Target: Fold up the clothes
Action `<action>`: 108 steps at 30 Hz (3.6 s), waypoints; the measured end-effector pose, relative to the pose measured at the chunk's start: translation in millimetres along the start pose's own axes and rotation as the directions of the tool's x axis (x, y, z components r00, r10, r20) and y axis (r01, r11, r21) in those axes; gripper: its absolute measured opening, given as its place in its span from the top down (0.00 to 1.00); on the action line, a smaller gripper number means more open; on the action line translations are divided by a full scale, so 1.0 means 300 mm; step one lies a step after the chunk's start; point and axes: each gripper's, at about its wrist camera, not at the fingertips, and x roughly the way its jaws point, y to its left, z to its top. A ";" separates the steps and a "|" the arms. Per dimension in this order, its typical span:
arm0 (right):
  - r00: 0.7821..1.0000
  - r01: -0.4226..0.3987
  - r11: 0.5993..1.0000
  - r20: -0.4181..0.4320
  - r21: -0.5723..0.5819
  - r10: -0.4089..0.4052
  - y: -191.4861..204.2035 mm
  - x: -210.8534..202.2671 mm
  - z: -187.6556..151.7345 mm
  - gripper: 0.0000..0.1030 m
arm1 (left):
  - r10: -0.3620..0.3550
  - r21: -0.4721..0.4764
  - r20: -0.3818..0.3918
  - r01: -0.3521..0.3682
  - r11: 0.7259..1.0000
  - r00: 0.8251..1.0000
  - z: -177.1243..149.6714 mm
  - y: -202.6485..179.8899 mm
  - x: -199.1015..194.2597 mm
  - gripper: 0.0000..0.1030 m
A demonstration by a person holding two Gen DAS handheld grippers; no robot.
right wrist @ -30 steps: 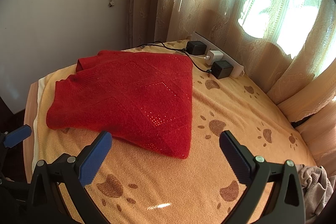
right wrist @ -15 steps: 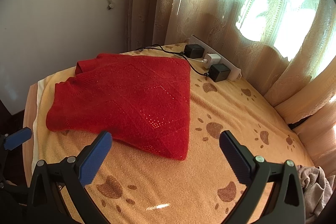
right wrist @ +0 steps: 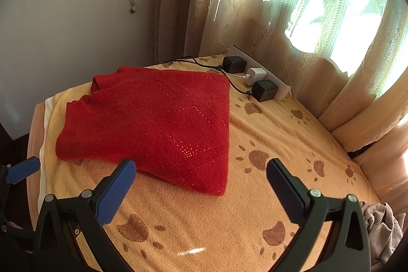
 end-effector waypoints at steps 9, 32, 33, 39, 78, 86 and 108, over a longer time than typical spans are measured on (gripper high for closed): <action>1.000 0.027 1.000 0.006 0.001 -0.027 -0.013 -0.015 0.001 0.00 | -0.018 0.001 0.009 0.018 1.000 1.000 0.009 -0.015 -0.017 0.05; 0.968 0.241 0.913 -0.147 0.328 -0.202 -0.372 -0.108 -0.443 0.00 | -0.222 0.149 -0.084 0.233 0.961 0.971 -0.108 -0.270 -0.019 0.05; 0.970 0.241 0.903 -0.132 0.356 -0.206 -0.393 -0.134 -0.468 0.00 | -0.242 0.180 -0.079 0.253 0.951 0.967 -0.107 -0.301 -0.036 0.05; 0.935 0.352 0.809 -0.127 0.471 -0.332 -0.524 -0.311 -0.617 0.00 | -0.364 0.347 -0.062 0.362 0.865 0.929 -0.104 -0.522 -0.149 0.05; 0.781 0.589 0.427 -0.349 0.686 -0.518 -0.942 -0.626 -1.199 0.00 | -0.433 0.597 -0.197 0.458 0.659 0.880 -0.494 -1.301 -0.133 0.05; 0.783 0.576 0.421 -0.326 0.701 -0.530 -0.931 -0.648 -1.207 0.00 | -0.400 0.597 -0.201 0.436 0.674 0.894 -0.511 -1.282 -0.089 0.05; 0.768 0.506 0.459 -0.139 0.731 -0.626 -0.886 -0.737 -1.145 0.00 | -0.457 0.630 -0.111 0.419 0.654 0.882 -0.489 -1.268 -0.172 0.05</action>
